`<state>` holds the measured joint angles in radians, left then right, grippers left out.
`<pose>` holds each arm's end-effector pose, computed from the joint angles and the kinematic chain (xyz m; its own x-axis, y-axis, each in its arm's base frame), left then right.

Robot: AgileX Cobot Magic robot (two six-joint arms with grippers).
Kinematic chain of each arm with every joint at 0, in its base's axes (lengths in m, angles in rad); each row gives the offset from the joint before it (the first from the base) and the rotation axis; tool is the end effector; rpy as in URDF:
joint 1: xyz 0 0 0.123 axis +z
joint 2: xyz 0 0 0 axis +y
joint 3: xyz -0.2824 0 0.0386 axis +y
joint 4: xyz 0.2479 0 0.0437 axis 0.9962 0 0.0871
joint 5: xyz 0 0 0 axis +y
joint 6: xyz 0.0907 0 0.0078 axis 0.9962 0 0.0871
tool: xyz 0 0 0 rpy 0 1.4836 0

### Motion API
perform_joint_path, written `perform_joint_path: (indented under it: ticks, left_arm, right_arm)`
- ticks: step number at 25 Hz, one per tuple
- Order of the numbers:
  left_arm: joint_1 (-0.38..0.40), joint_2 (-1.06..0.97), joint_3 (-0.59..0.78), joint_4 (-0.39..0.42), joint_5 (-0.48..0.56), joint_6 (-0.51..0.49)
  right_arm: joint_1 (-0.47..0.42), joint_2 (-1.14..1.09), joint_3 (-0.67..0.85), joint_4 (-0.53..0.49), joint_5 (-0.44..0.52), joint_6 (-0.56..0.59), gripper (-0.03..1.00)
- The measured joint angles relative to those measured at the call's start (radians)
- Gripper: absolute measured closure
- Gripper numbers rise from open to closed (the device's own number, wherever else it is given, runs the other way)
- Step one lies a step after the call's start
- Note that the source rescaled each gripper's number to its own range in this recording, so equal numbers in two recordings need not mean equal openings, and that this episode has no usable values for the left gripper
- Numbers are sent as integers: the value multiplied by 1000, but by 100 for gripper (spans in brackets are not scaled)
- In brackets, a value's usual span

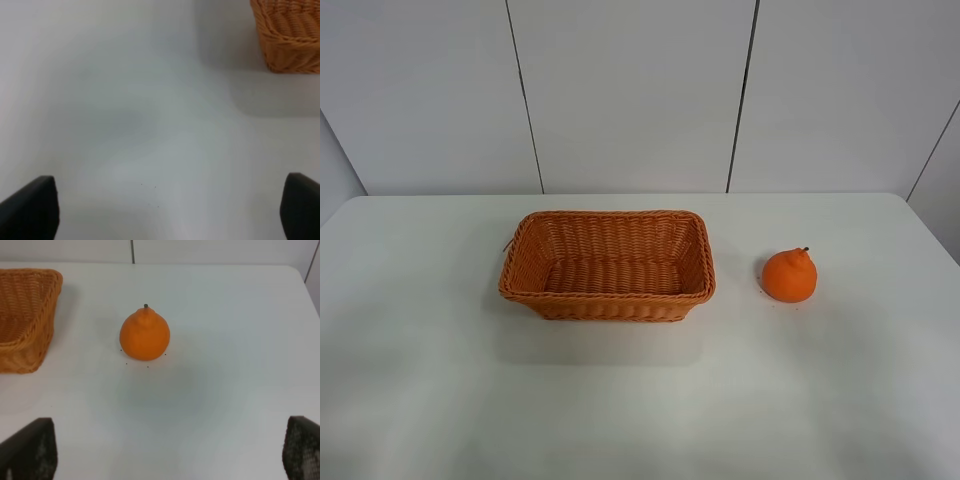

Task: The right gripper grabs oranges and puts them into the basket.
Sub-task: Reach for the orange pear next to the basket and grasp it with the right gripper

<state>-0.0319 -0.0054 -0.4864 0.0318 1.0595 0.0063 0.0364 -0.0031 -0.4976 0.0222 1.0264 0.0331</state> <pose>-0.0040 0.0027 0.2735 -0.4615 0.0366 -0.8864 0.0174 0.9993 0.0322 -0.0037 0.0016 0.2793 -0.4262 0.0291 -0.9042 -0.0346 0.9982 0.0484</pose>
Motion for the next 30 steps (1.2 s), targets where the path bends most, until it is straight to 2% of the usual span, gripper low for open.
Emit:
perform_joint_path:
  ticks: [10,14,24,30]
  left_arm:
    - [0,0,0,0,0,0]
    - [0,0,0,0,0,0]
    - [0,0,0,0,0,0]
    - [0,0,0,0,0,0]
  right_arm:
    - [0,5,-3,-7,-2,0,-3]
    - [0,134,-68,-12,-9,0,-3]
    - [0,919,-377,-12,-19,0,-3]
    - [0,1420,-658,-8,-5,0,-3]
